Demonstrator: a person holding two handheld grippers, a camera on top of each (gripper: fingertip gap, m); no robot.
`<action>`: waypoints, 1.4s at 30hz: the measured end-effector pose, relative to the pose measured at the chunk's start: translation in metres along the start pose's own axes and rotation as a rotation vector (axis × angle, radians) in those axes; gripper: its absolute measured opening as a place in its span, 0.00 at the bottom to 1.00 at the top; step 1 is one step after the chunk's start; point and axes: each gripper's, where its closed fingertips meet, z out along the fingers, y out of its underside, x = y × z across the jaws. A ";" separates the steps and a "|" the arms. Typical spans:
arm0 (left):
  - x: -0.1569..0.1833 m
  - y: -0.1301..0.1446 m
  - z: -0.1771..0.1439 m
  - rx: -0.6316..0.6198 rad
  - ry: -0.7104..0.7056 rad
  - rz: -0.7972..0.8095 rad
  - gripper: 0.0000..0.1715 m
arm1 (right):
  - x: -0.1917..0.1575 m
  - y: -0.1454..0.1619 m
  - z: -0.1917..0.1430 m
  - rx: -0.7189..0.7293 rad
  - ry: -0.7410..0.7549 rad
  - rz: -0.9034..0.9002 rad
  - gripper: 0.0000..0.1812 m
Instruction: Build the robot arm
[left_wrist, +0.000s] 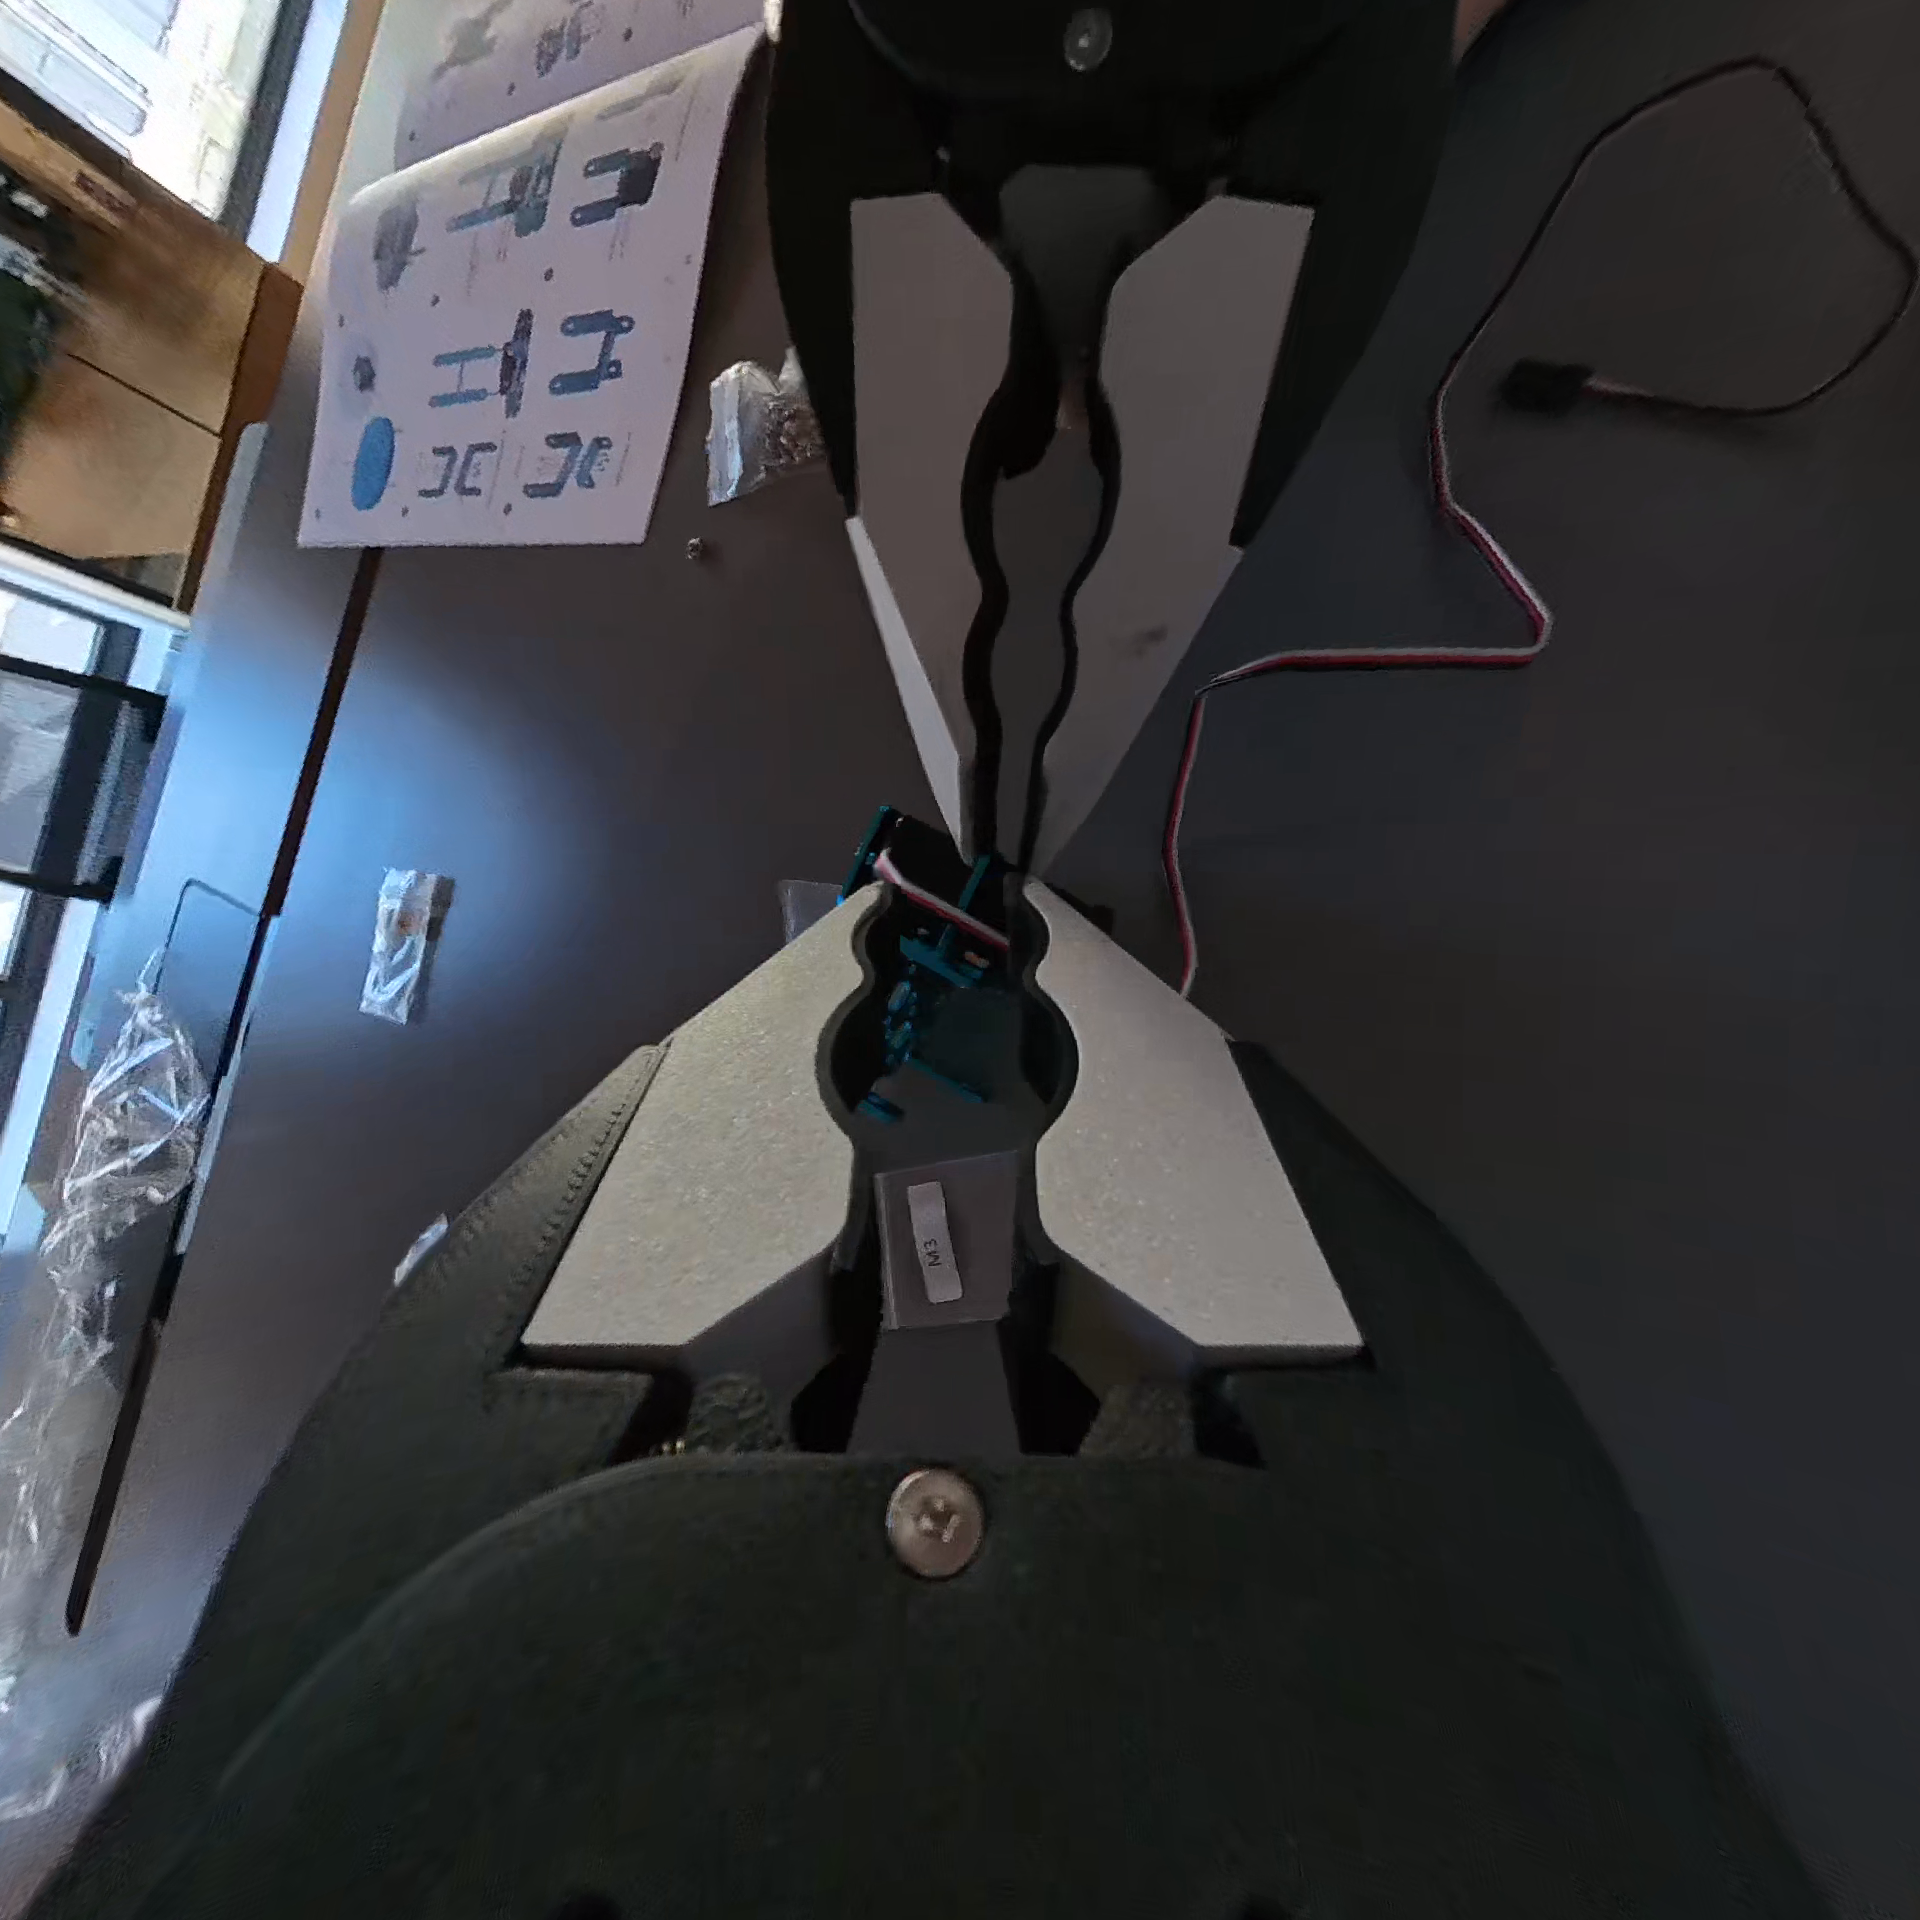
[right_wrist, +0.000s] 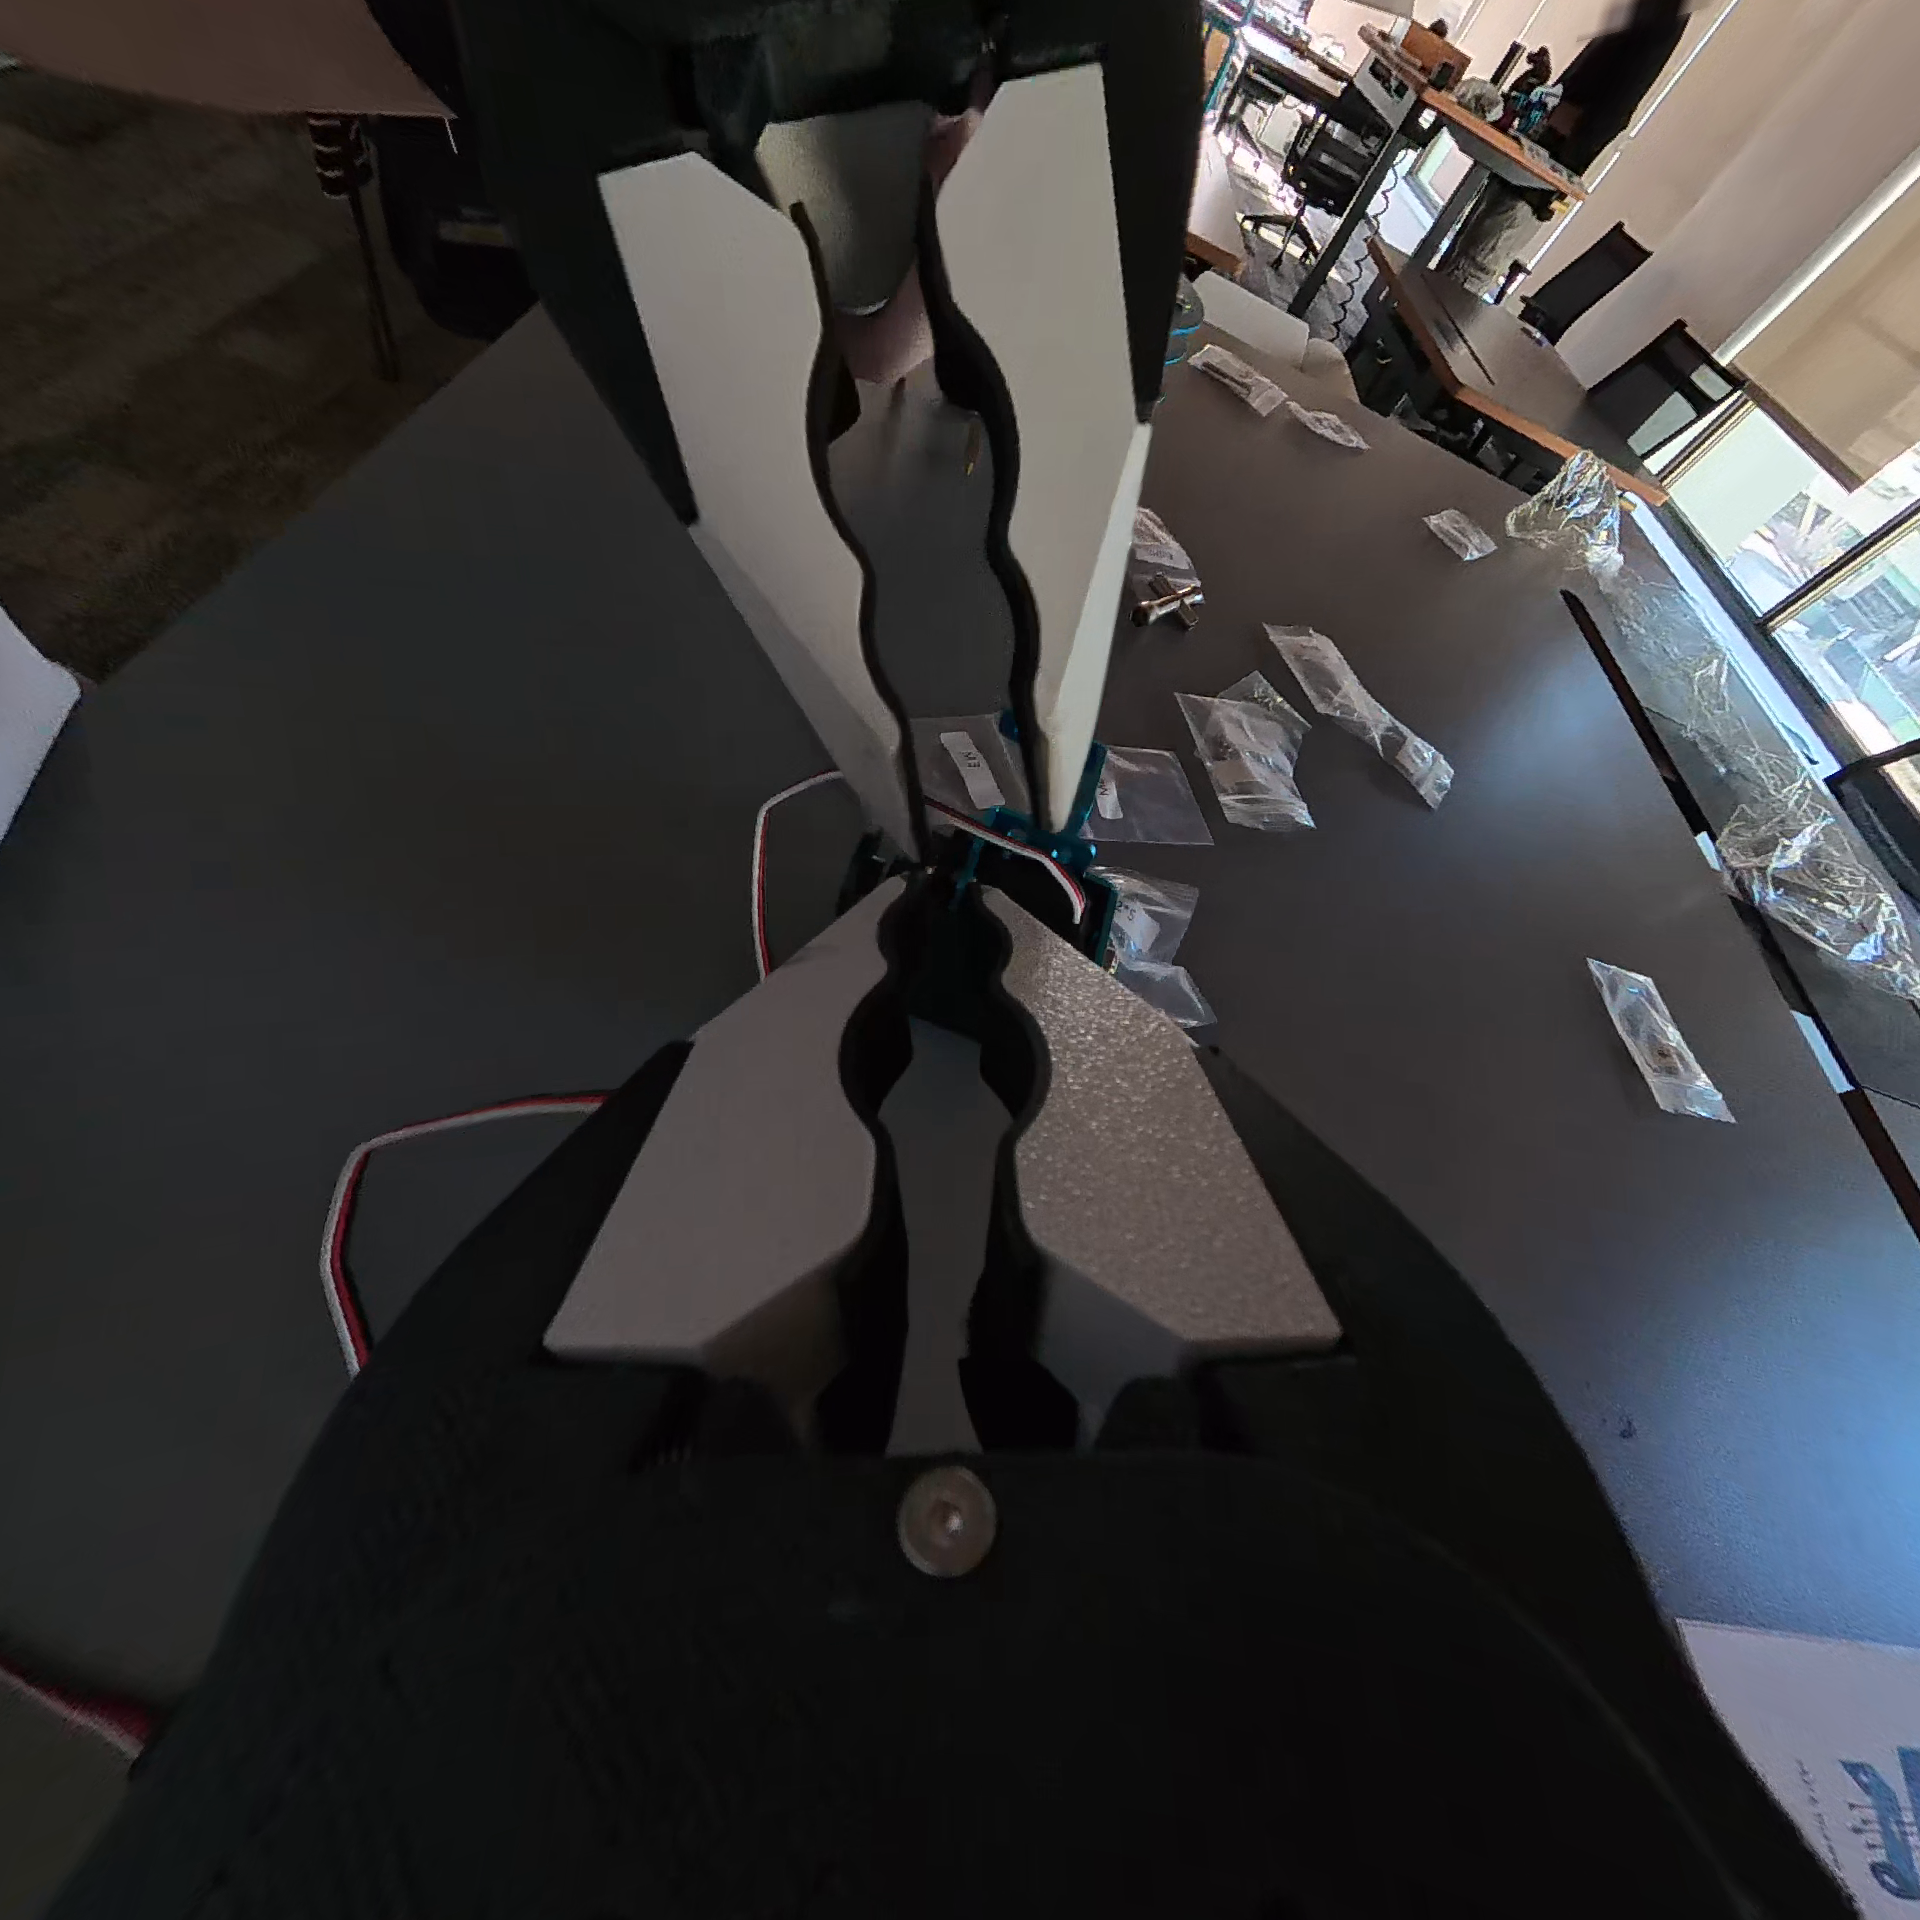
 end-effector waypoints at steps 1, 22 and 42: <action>0.003 -0.001 0.001 0.002 0.015 0.014 0.12 | 0.000 0.000 0.000 0.001 -0.001 0.001 0.04; 0.007 0.006 0.011 -0.080 0.173 0.099 0.06 | 0.003 0.005 -0.001 -0.039 0.033 -0.037 0.04; 0.003 0.005 0.011 -0.087 0.250 -0.032 0.06 | 0.009 0.005 -0.003 -0.052 0.092 -0.085 0.03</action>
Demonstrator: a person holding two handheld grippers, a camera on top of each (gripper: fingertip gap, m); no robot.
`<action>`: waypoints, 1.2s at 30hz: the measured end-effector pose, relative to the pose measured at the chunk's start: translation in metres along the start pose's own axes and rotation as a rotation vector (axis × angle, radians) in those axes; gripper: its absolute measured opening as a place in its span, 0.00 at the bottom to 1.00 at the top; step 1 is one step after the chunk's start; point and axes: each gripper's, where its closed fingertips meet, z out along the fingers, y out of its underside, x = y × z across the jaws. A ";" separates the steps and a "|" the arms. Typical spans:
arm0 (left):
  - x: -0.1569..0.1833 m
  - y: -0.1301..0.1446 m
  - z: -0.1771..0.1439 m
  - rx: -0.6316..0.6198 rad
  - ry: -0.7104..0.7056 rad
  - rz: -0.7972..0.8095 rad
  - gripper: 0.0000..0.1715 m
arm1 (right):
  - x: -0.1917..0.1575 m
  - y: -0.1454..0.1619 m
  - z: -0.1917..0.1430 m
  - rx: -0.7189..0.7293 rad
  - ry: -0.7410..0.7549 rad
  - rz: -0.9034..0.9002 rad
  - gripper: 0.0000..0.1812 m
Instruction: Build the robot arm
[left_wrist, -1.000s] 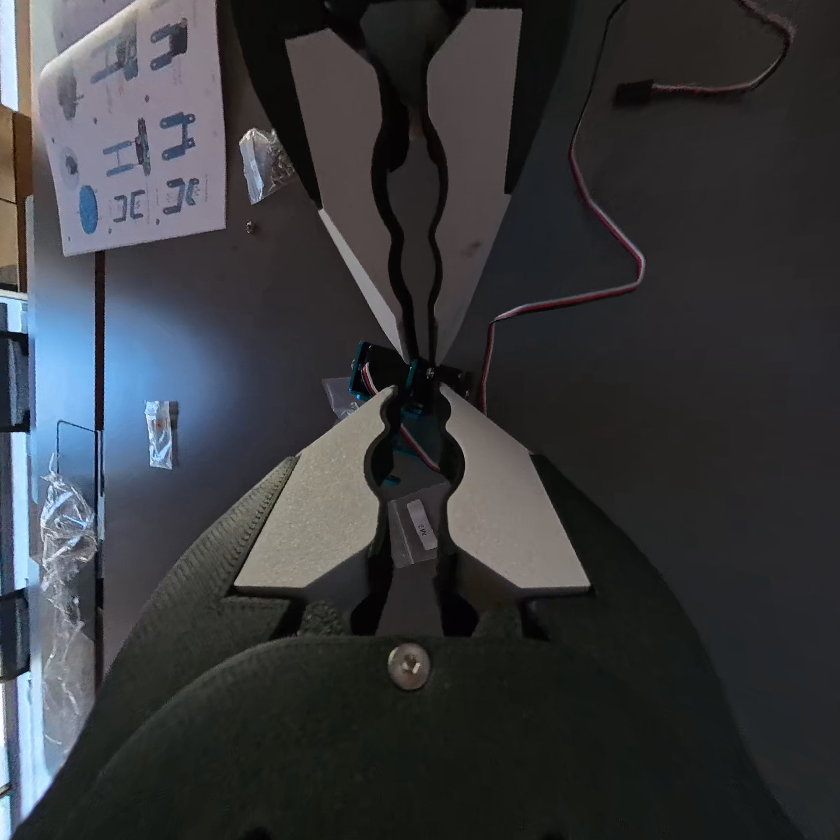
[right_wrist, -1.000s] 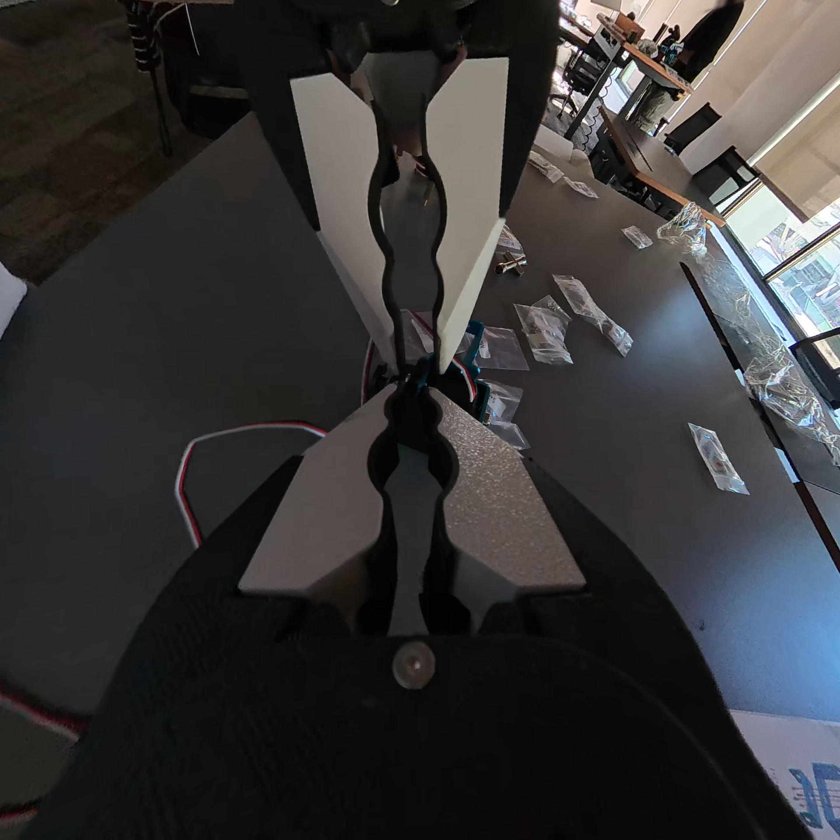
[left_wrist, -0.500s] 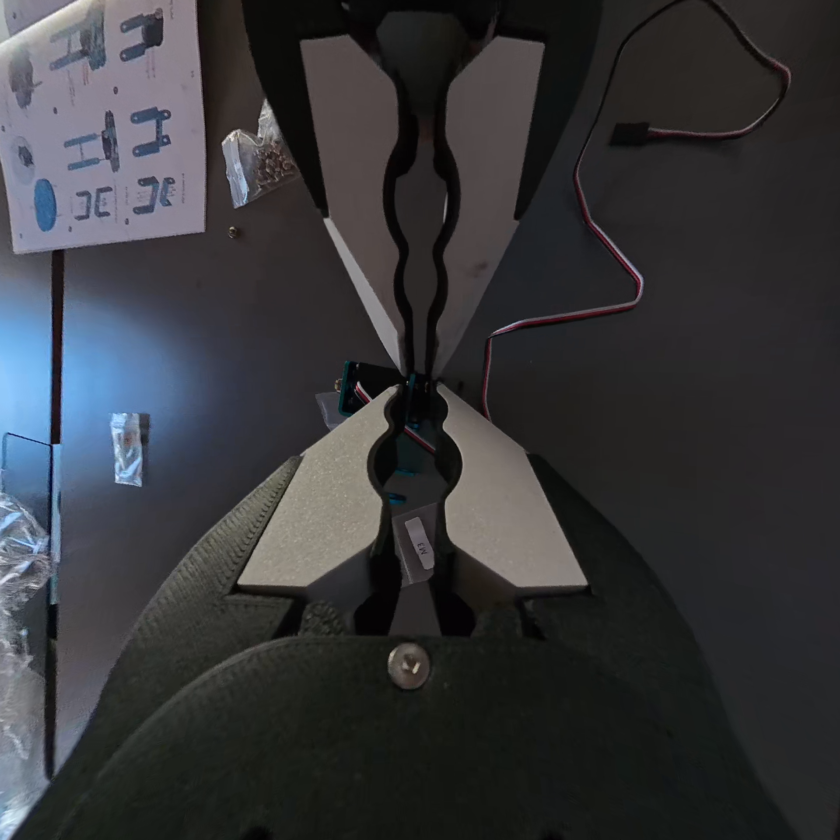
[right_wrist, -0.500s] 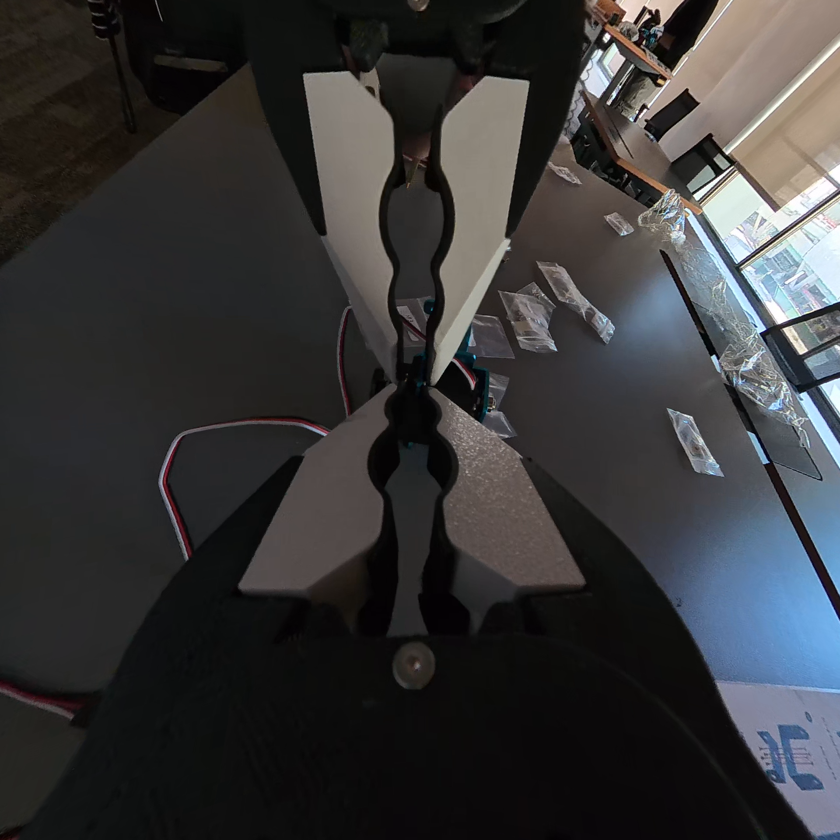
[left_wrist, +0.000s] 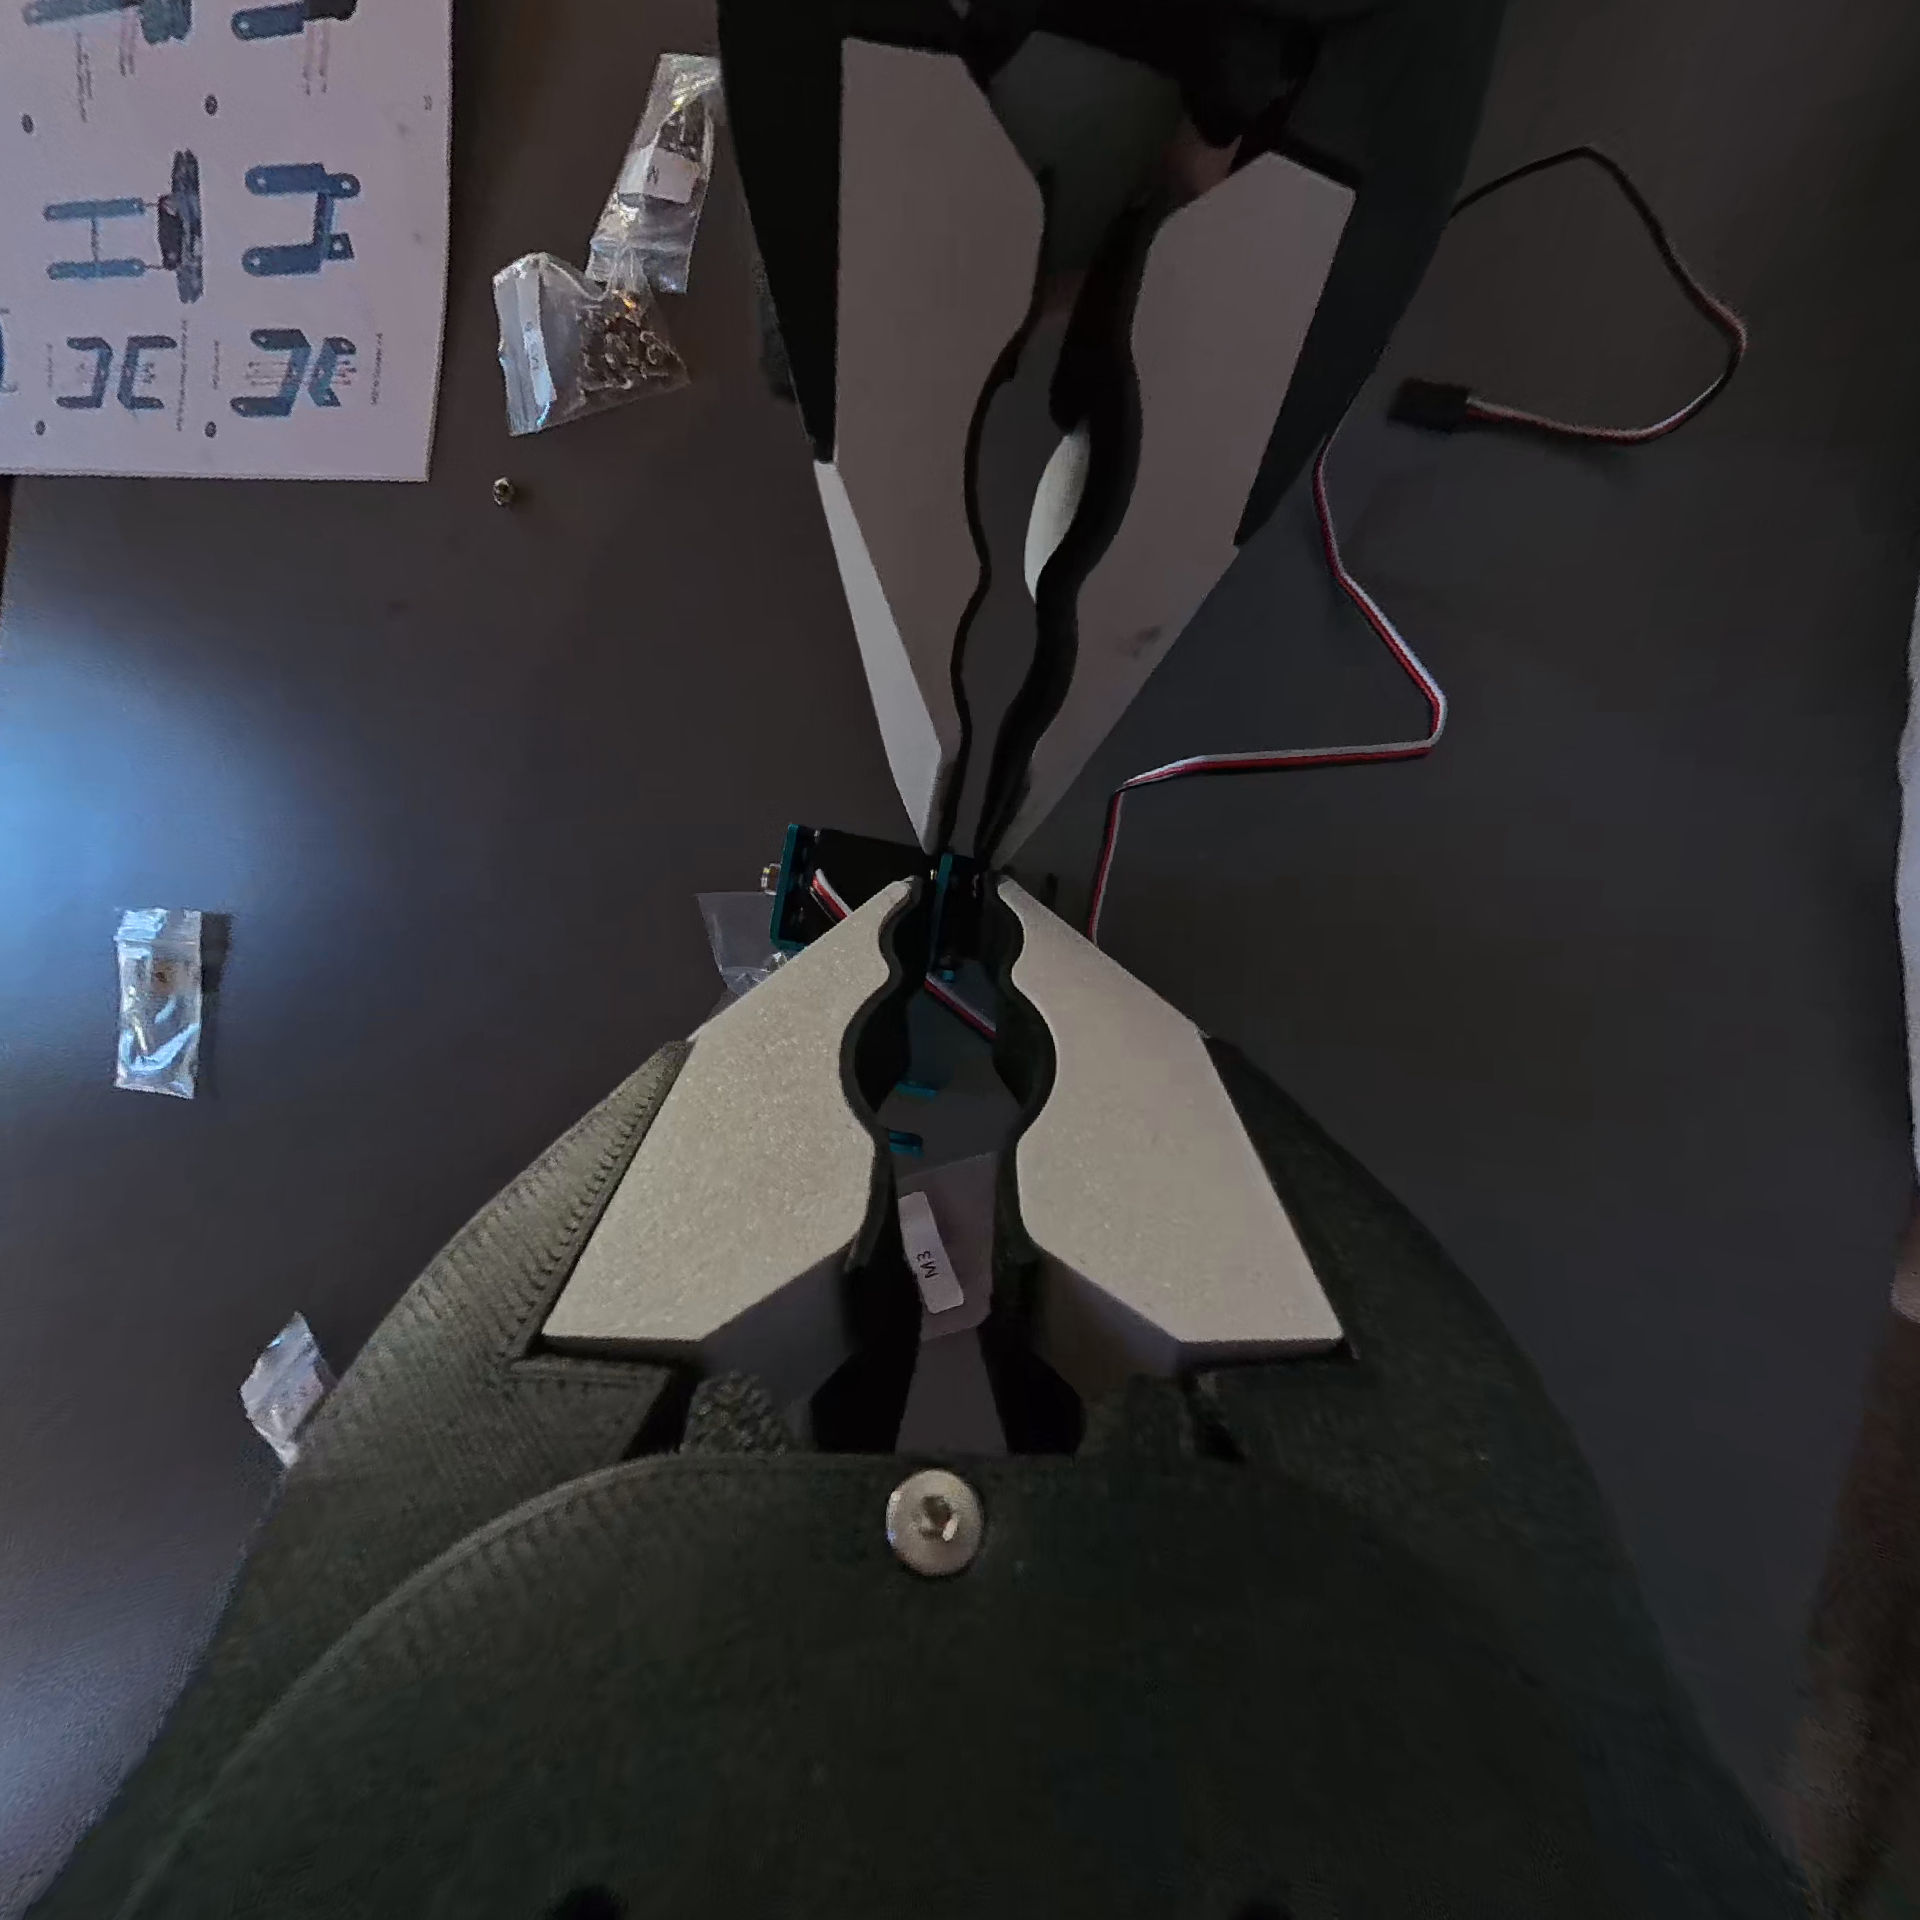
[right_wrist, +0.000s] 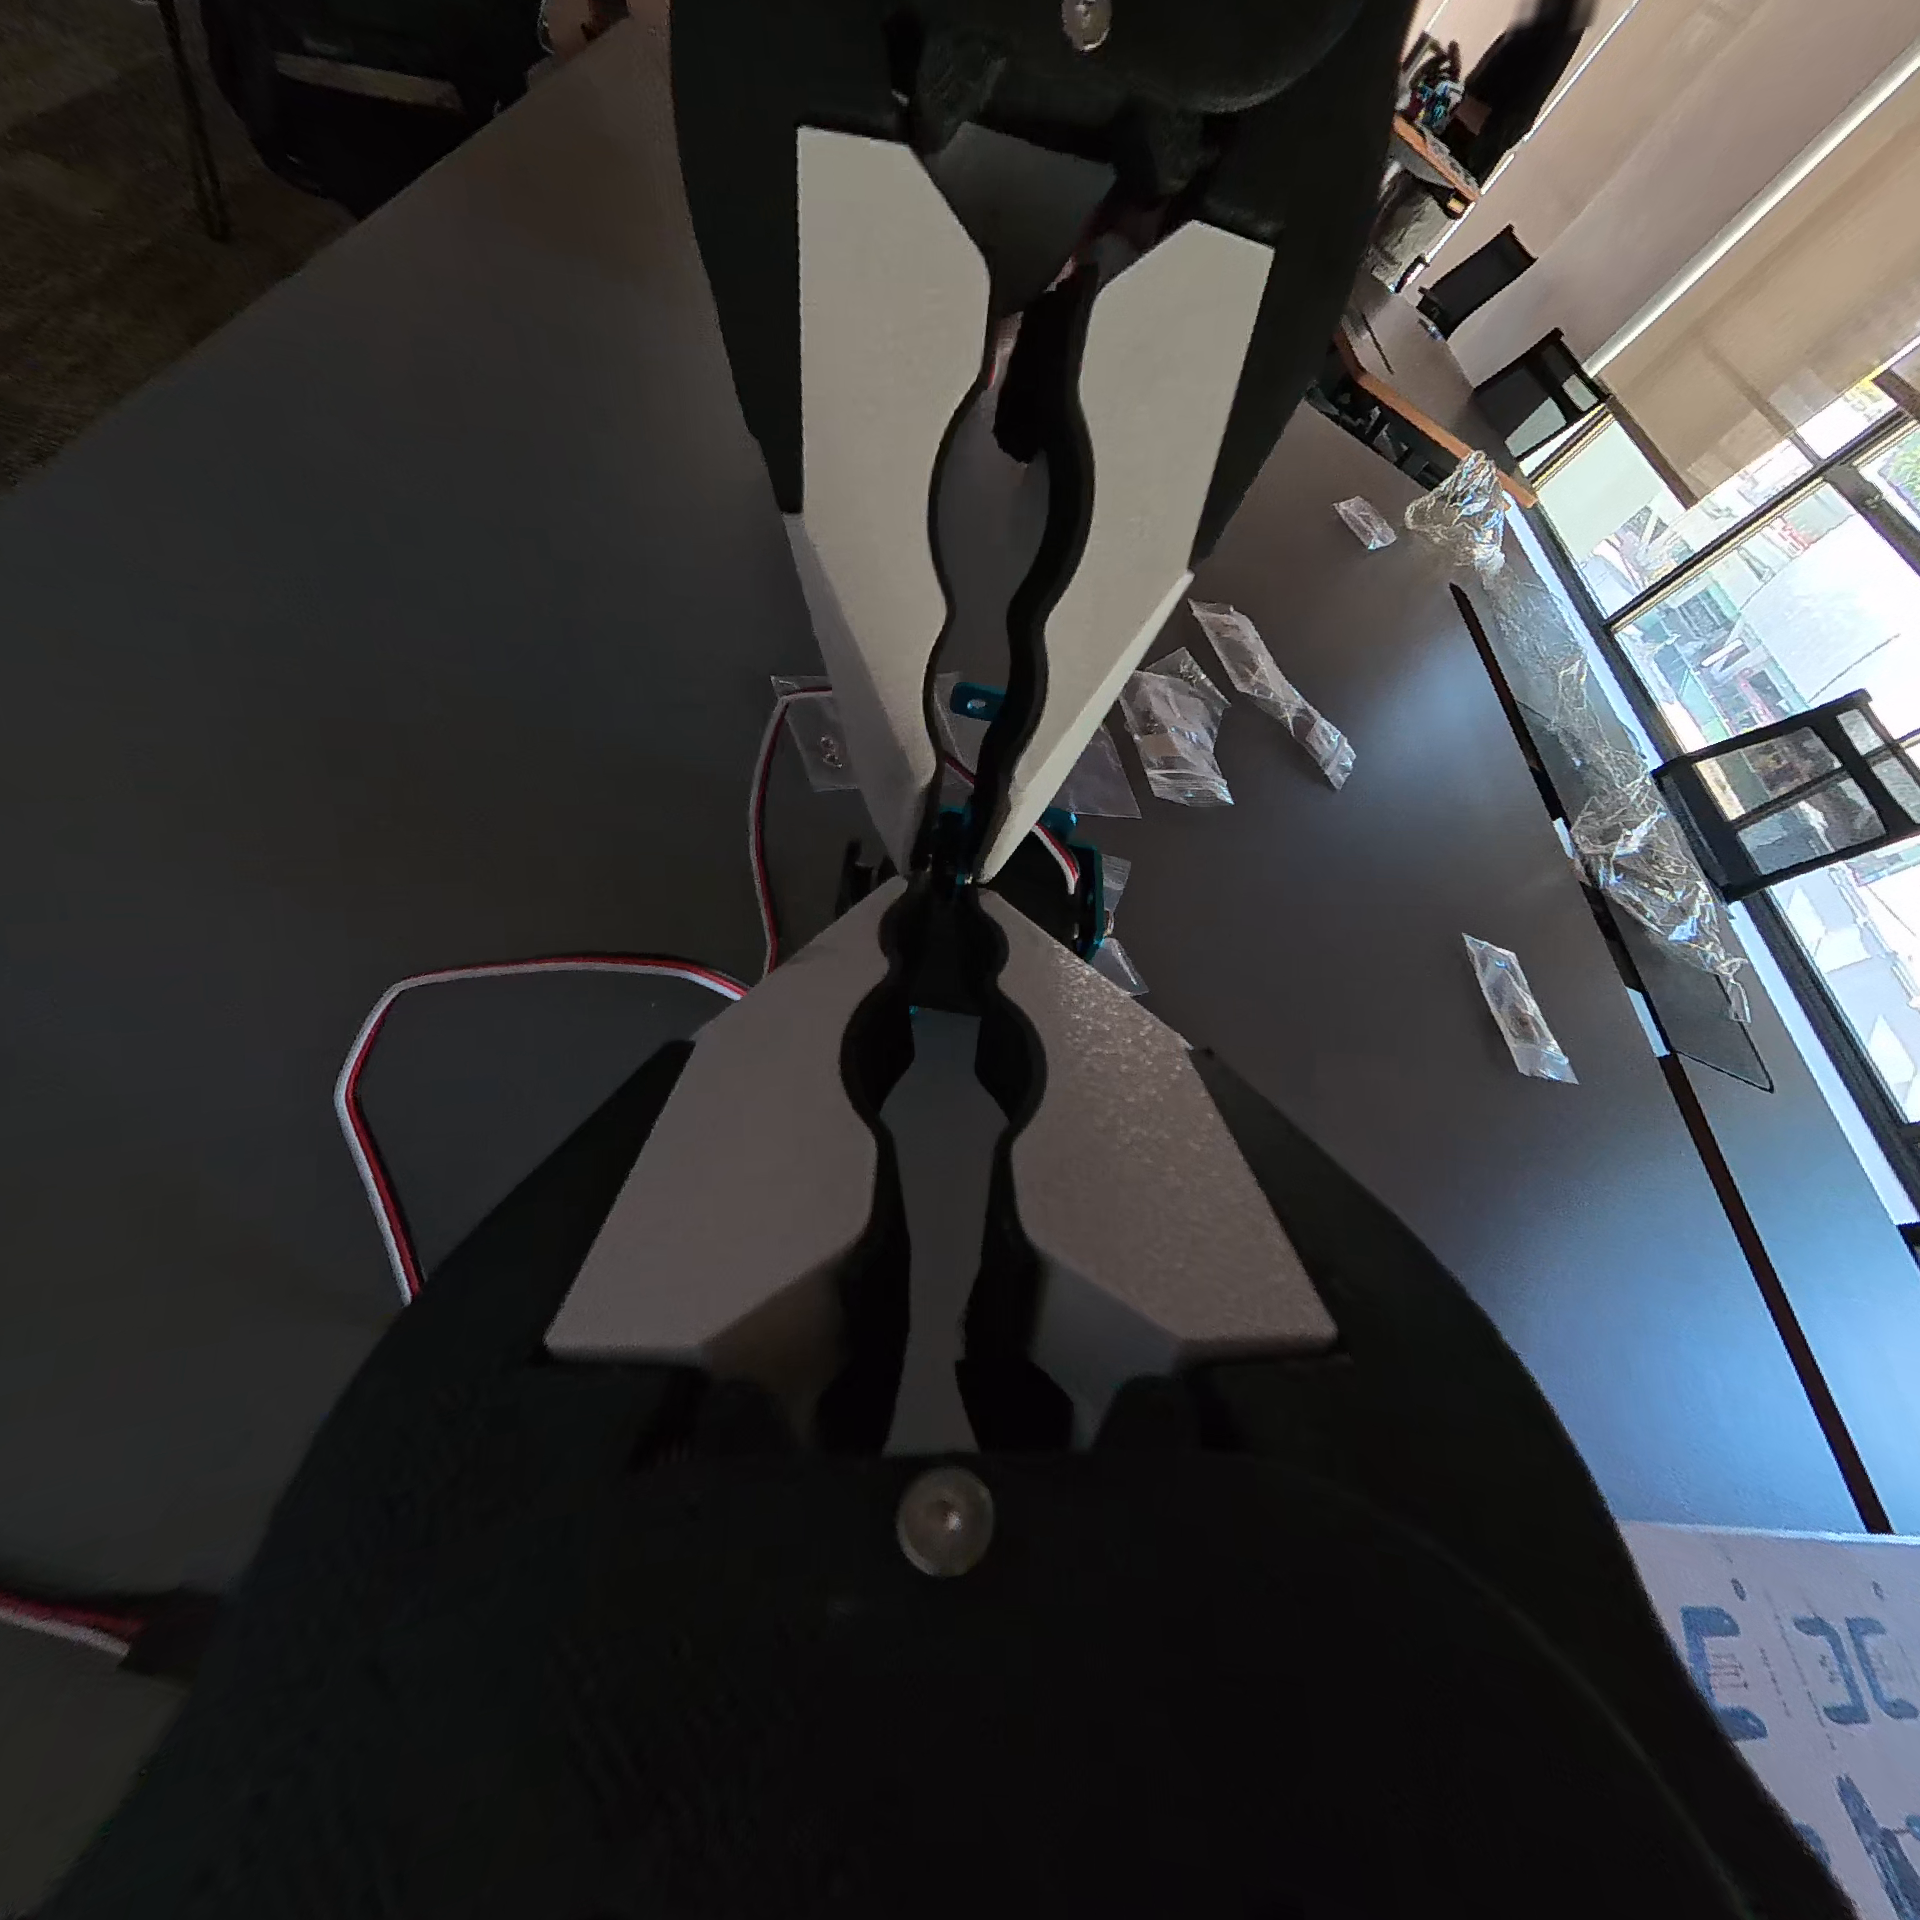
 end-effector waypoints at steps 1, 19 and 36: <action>0.000 0.000 0.000 0.004 -0.003 -0.012 0.06 | 0.000 0.000 0.000 0.002 -0.002 -0.003 0.03; -0.003 0.001 0.002 -0.002 -0.023 -0.005 0.05 | 0.002 0.004 0.000 -0.012 0.023 -0.043 0.02; -0.004 0.005 0.000 -0.082 -0.090 0.024 0.07 | 0.002 0.001 -0.001 -0.012 0.045 -0.101 0.00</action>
